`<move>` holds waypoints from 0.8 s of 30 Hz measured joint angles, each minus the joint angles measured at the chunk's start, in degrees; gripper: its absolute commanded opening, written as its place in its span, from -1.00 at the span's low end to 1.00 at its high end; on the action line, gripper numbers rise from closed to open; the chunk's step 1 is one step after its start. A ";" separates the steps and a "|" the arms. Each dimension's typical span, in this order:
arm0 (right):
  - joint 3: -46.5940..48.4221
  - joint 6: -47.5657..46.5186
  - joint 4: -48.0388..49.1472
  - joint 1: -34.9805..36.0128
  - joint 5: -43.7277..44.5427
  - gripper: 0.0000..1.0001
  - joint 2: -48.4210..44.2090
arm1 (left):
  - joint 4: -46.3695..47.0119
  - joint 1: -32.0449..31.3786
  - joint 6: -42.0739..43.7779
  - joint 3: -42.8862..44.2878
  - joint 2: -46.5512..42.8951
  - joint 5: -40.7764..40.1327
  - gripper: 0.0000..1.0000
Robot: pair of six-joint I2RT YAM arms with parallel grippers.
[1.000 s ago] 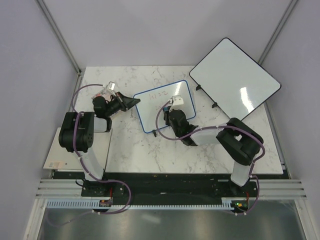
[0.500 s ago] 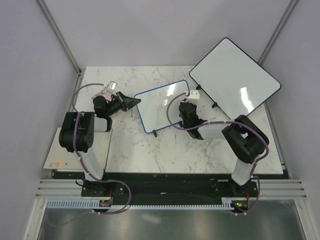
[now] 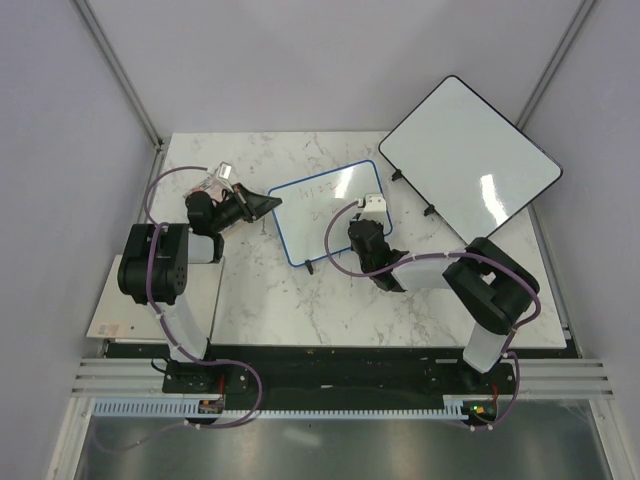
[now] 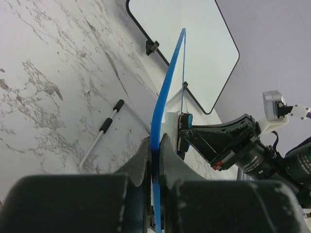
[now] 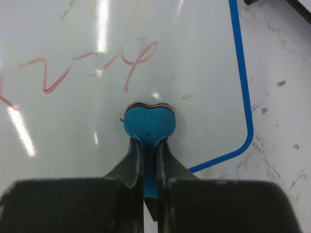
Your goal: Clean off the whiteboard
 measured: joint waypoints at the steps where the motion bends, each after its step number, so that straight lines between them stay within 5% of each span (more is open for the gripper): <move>1: -0.04 0.04 0.09 0.00 0.04 -1.00 0.02 | 0.02 0.00 0.00 0.02 0.02 0.02 -0.97; 11: 5.35 -3.23 -6.08 -0.57 -0.09 -1.00 0.79 | -0.09 0.09 -0.02 0.07 0.02 0.13 -0.97; 24: 16.48 -8.96 -10.58 -9.51 -12.28 -1.00 3.67 | -0.31 0.20 -0.83 0.09 0.46 0.00 -0.96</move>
